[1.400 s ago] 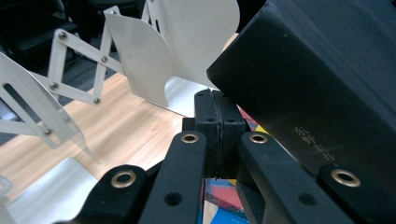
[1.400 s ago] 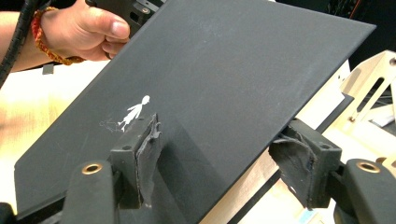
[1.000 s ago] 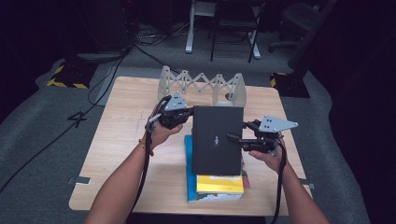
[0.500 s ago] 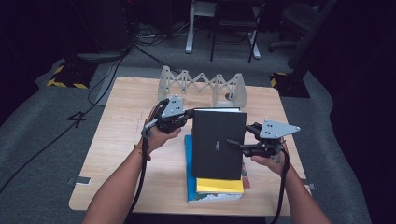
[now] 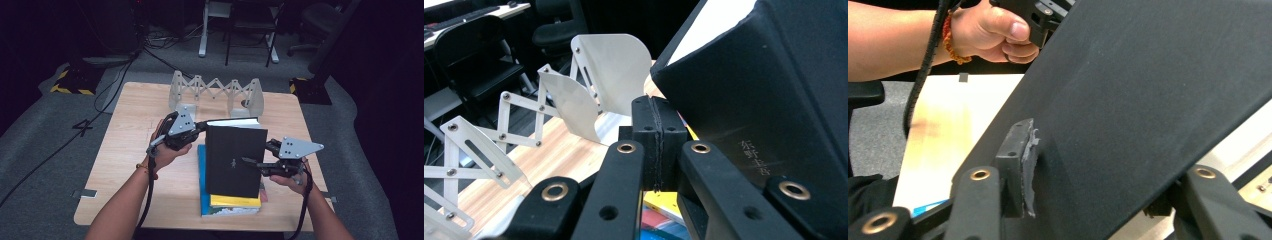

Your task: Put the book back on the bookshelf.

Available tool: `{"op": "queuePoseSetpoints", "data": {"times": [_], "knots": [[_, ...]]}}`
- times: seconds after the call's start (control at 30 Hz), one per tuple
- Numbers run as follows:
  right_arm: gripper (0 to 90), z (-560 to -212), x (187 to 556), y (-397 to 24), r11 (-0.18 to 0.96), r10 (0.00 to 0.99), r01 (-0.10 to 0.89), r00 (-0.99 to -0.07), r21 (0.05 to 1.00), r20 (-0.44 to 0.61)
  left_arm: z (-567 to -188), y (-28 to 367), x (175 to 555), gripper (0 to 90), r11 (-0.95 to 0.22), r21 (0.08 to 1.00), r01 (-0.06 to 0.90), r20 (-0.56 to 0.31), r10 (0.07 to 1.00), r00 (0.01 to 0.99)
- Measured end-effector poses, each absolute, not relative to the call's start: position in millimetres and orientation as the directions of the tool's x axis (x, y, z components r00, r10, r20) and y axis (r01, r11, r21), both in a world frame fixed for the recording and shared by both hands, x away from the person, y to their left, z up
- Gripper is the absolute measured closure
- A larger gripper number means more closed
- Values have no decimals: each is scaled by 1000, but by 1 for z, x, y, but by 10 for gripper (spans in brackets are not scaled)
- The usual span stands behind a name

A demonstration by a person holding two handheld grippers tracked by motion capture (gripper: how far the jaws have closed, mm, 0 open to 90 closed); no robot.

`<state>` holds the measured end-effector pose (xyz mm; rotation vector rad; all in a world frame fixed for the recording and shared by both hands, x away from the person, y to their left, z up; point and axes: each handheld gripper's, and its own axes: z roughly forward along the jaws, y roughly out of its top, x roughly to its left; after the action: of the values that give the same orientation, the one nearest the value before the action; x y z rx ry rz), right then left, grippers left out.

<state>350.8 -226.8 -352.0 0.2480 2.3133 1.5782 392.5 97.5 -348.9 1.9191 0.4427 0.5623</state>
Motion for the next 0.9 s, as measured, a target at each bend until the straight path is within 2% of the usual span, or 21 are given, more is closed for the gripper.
{"op": "queuePoseSetpoints", "data": {"times": [0.23, 0.27, 0.4, 0.67, 0.83, 0.9], "knots": [[577, -354, 341, -229, 365, 300, -66, -936, 929, -184, -345, 98, 385, 863, -371, 928, 43, 174, 530, 830], [608, -354, 337, -230, 357, 278, -84, -941, 931, -191, -343, 99, 382, 851, -374, 926, 42, 178, 533, 827], [645, -355, 333, -230, 346, 253, -98, -948, 933, -194, -343, 100, 379, 837, -359, 932, 49, 163, 535, 829], [680, -355, 324, -230, 341, 222, -146, -948, 929, -230, -342, 106, 375, 706, -356, 932, 71, 150, 558, 816], [684, -355, 321, -230, 339, 226, -152, -945, 928, -237, -346, 112, 367, 545, -377, 922, 90, 167, 595, 787], [685, -355, 320, -229, 336, 225, -154, -945, 929, -238, -350, 116, 363, 525, -373, 922, 108, 148, 596, 790]]}}
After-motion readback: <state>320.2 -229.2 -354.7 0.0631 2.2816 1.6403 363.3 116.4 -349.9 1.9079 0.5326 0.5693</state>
